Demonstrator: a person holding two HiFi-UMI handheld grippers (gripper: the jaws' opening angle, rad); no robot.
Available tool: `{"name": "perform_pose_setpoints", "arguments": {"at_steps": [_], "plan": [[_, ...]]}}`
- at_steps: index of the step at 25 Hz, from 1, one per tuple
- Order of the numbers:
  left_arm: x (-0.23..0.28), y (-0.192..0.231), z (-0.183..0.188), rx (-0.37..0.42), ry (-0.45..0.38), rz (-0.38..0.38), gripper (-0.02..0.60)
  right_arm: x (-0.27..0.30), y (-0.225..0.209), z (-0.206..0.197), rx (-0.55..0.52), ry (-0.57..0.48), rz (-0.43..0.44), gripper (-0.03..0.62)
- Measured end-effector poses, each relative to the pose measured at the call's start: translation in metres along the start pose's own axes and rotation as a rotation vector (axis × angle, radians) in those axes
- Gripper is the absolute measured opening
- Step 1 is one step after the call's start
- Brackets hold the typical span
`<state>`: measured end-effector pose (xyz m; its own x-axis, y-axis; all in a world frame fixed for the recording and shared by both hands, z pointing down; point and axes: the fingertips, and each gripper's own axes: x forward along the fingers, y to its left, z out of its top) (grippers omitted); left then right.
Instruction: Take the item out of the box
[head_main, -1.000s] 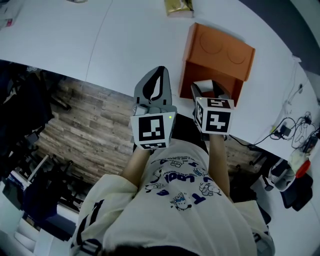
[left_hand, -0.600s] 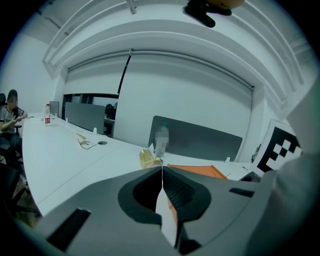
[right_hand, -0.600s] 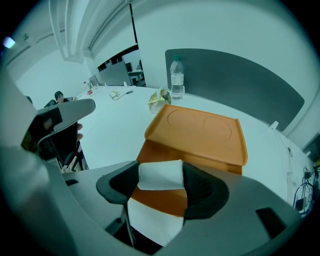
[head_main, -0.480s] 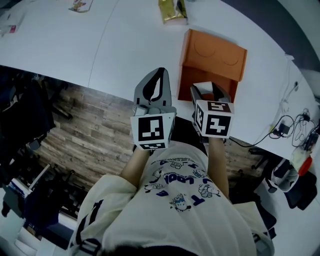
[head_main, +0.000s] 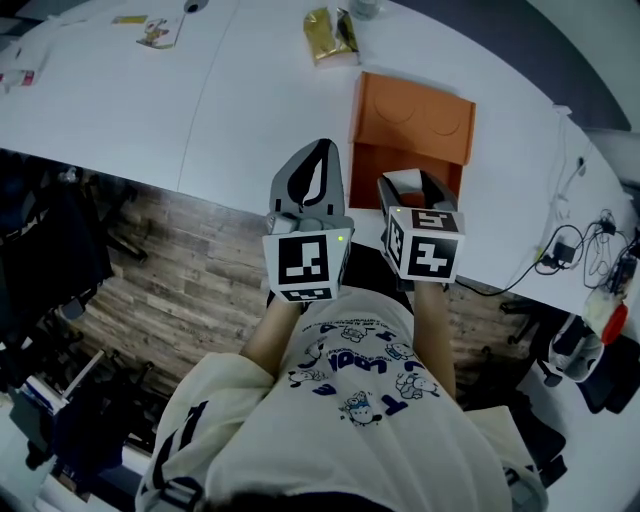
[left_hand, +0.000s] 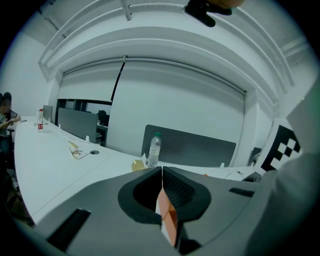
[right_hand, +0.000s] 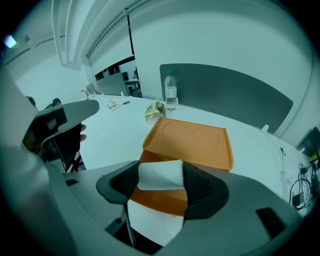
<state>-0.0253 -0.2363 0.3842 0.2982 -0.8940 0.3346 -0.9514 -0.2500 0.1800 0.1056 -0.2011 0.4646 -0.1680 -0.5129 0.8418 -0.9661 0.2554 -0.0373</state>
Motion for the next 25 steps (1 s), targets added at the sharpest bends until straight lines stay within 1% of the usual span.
{"name": "perform_pose_setpoints", "arguments": {"at_steps": [10, 25], "plan": [[-0.001, -0.011, 0.012, 0.008, -0.026, -0.011, 0.018, -0.014, -0.005, 0.015, 0.006, -0.058, -0.012, 0.278], [-0.007, -0.014, 0.044, 0.034, -0.098, -0.014, 0.019, -0.035, 0.002, 0.045, 0.004, -0.163, -0.015, 0.278]]}}
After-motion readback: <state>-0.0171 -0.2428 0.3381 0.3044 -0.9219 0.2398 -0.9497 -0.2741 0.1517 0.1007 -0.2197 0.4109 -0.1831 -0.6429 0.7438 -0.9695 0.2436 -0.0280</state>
